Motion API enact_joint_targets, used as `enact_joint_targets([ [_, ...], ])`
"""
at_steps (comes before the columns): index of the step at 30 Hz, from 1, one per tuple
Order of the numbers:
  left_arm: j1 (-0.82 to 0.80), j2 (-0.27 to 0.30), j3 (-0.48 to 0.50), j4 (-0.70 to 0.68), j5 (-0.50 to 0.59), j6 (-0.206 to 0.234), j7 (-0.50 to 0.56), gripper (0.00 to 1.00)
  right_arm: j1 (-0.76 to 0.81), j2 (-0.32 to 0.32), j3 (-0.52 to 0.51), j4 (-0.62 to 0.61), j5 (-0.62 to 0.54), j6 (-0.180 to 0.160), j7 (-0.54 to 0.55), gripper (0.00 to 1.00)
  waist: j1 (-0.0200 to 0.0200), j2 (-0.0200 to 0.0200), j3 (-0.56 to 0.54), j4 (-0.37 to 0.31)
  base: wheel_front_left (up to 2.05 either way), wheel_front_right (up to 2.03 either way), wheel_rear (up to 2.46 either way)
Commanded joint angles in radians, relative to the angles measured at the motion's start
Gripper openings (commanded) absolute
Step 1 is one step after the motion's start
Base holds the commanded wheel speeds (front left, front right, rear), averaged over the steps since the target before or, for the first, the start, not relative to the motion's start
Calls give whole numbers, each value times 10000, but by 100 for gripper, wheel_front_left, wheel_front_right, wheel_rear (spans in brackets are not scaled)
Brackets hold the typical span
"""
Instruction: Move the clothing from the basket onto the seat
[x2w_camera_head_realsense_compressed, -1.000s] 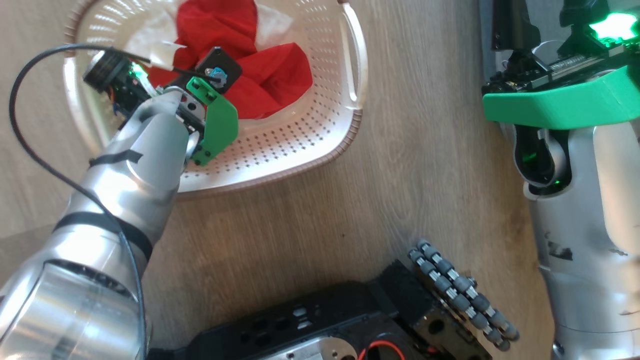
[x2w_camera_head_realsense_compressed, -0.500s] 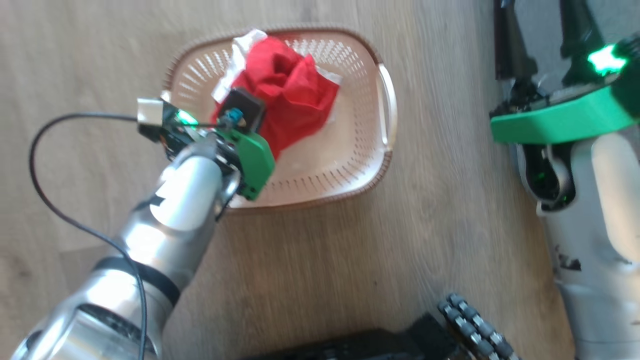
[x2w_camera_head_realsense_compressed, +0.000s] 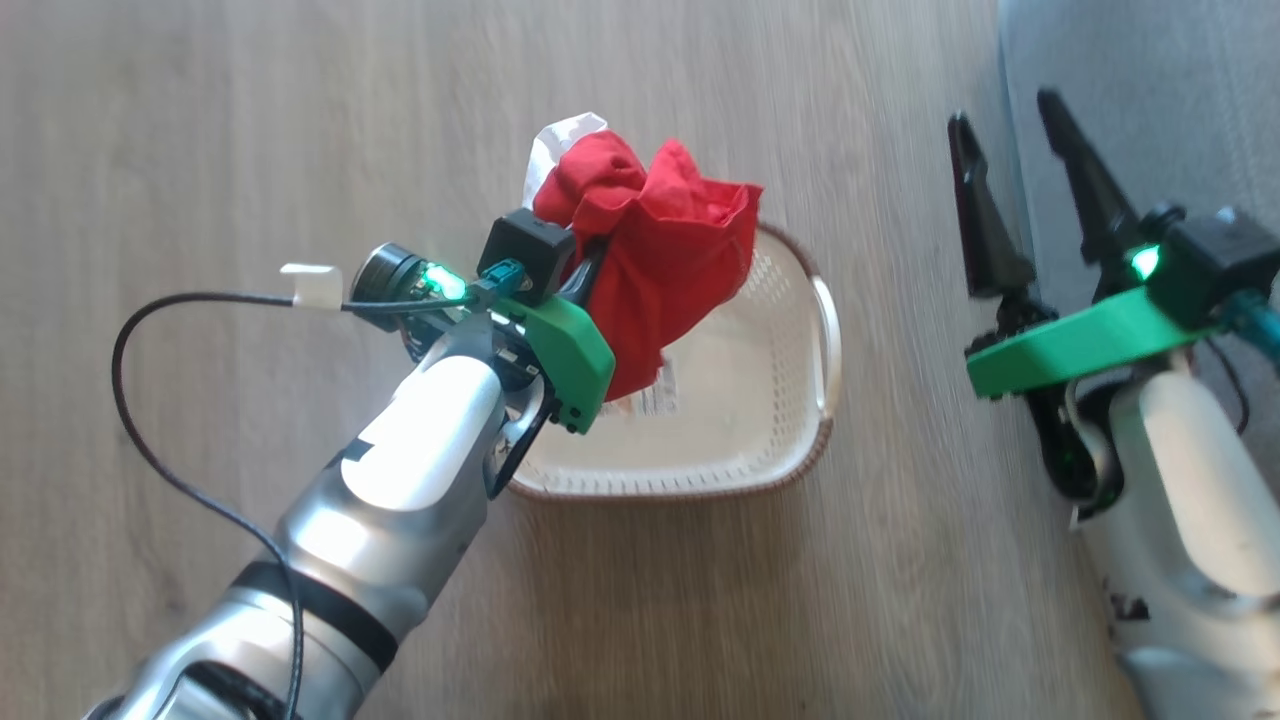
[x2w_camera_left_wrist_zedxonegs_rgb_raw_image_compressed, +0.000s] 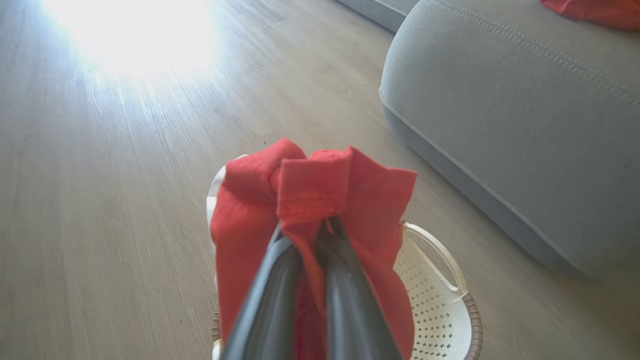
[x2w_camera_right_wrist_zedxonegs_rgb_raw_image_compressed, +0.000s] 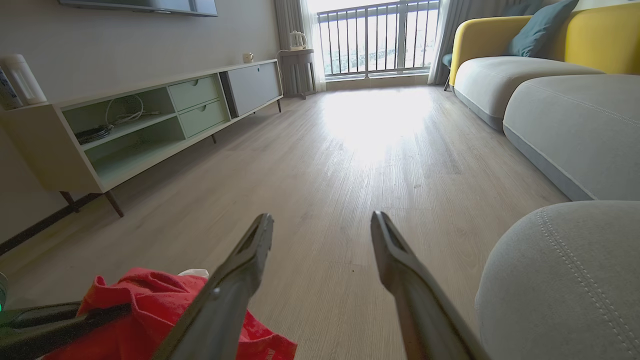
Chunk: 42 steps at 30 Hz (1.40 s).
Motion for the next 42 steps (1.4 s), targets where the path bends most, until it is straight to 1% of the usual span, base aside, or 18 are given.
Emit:
enact_joint_targets([
  [1, 40, 105, 455, -622, -102, 92, -125, 0, 331, -21, 168, -138, -37, -2, -63, 100, 1, -1, -886, 448, 0, 0, 0],
  [6, 322, 105, 815, -1459, -34, 60, -126, 0, 857, 21, 170, 183, -40, -2, -63, 100, 1, -1, -1703, 673, 0, 0, 0],
  [13, 520, 105, 1054, -2404, -36, 24, -127, 0, 1442, 70, 280, 476, -16, -2, -63, 100, 1, -1, -2471, 833, 0, 0, 0],
  [19, 311, 105, 958, -2982, -209, -35, -127, 0, 1836, 263, 439, 710, 0, -2, -63, 100, 1, -1, -2988, 880, 0, 0, 0],
  [29, -27, 105, 593, -3485, -385, 156, -97, 0, 2100, 459, 674, 777, 13, -2, -63, 100, 1, -1, -3249, 931, 0, 0, 0],
  [33, -47, 105, 440, -3628, -449, 212, -94, 0, 1812, 424, 1319, 422, 96, -2, -63, 100, 1, -1, -3264, 948, 0, 0, 0],
  [36, -42, 105, 352, -3688, -500, 233, -96, 0, 1445, 347, 2070, 130, 135, -2, -63, 100, 1, -1, -3274, 976, 0, 0, 0],
  [37, -36, 105, 275, -3729, -525, 252, -98, 0, 1137, 291, 2572, 62, 162, -2, -63, 100, 1, -1, -3271, 1002, 0, 0, 0],
  [39, -27, 105, 173, -3786, -567, 271, -99, 0, 777, 223, 3054, 170, 163, -2, -63, 100, 1, -1, -3282, 1050, 0, 0, 0],
  [42, -32, 105, -9, -3868, -668, 296, -100, 0, 202, 157, 3687, 709, 85, -2, -63, 100, 1, -1, -3294, 1157, 0, 0, 0],
])
